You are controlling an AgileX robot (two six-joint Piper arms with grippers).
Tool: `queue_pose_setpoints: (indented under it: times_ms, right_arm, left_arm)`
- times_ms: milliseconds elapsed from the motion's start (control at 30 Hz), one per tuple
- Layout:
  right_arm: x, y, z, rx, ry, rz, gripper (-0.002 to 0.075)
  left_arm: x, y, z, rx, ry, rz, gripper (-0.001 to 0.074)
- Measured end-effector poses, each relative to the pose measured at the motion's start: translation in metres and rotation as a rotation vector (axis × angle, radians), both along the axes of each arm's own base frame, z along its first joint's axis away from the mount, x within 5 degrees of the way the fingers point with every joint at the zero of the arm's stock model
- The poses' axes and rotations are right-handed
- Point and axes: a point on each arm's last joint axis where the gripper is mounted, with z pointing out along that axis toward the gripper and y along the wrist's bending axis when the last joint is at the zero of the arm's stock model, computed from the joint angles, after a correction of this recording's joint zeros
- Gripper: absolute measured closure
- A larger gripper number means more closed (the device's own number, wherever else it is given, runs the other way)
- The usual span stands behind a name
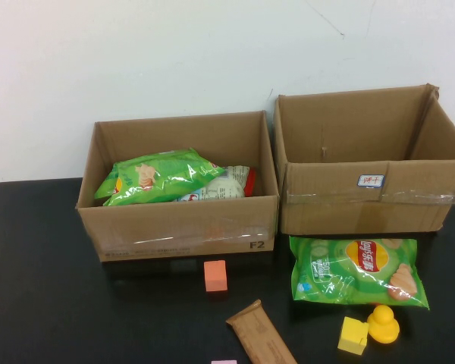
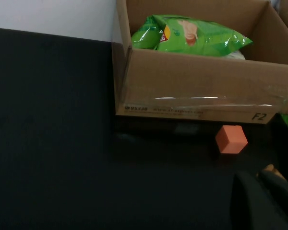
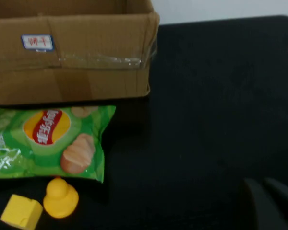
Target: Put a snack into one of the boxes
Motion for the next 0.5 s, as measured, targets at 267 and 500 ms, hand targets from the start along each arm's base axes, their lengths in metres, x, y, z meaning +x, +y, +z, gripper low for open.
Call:
queue_pose_setpoints:
  times_ms: [267, 500]
  right_arm:
    - [0.022, 0.003, -0.014, 0.038, 0.09, 0.004, 0.0728]
    - [0.057, 0.011, -0.041, 0.163, 0.194, -0.014, 0.0728]
  left_arm:
    - [0.0, 0.003, 0.0, 0.056, -0.005, 0.007, 0.0736]
    - [0.003, 0.003, -0.005, 0.062, -0.03, 0.015, 0.0736]
